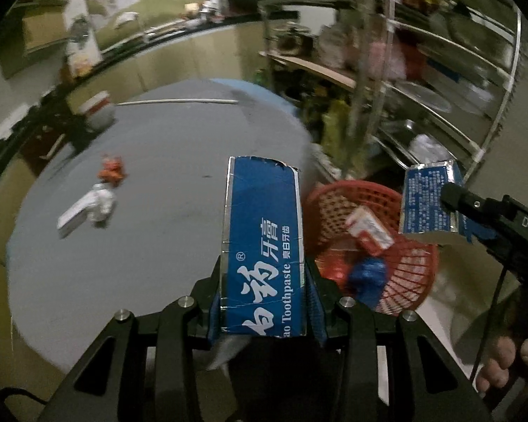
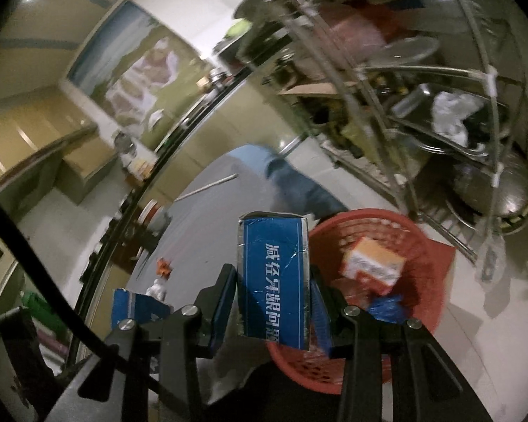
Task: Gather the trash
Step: 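Carry both blue boxes to the red basket with both tools, then open both tools to drop the blue boxes into the basket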
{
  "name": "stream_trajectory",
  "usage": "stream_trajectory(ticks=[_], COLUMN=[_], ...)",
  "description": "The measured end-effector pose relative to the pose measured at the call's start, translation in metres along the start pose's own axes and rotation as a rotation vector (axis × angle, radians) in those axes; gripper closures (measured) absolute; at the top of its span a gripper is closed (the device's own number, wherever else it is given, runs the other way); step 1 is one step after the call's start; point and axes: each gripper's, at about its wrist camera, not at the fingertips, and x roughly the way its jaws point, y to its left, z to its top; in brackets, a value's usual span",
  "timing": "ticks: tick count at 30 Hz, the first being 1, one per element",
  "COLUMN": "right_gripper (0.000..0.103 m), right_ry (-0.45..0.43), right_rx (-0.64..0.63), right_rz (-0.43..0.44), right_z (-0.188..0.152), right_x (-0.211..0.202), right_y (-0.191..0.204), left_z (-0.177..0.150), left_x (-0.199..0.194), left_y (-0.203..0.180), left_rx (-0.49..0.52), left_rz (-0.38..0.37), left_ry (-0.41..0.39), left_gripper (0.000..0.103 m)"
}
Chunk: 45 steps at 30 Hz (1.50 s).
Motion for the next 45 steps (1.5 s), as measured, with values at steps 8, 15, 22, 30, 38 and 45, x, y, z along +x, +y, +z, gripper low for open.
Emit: stream_trajectory(ticks=[8, 15, 22, 30, 38, 45], right_gripper=[0.06, 0.06, 0.06, 0.045, 0.044, 0.044], right_ry=[-0.007, -0.011, 0.025, 0.066, 0.035, 0.032], right_rx=[0.114, 0.167, 0.167, 0.19, 0.173, 0.155], right_rz=[-0.034, -0.038, -0.063, -0.08, -0.07, -0.048], right_z=[0.009, 0.019, 0.022, 0.016, 0.015, 0.01], right_x=[-0.009, -0.007, 0.006, 0.017, 0.008, -0.002], right_y=[-0.056, -0.082, -0.091, -0.093, -0.084, -0.073], left_z=[0.009, 0.016, 0.018, 0.015, 0.011, -0.001], left_x=[0.031, 0.055, 0.066, 0.069, 0.045, 0.015], left_y=[-0.03, -0.052, -0.066, -0.063, -0.043, -0.014], left_rx=[-0.004, 0.014, 0.034, 0.03, 0.001, -0.028], left_rz=[-0.144, -0.228, -0.253, -0.258, -0.239, -0.142], left_ry=[0.094, 0.163, 0.201, 0.208, 0.145, 0.035], left_gripper=[0.061, 0.061, 0.061, 0.057, 0.053, 0.041])
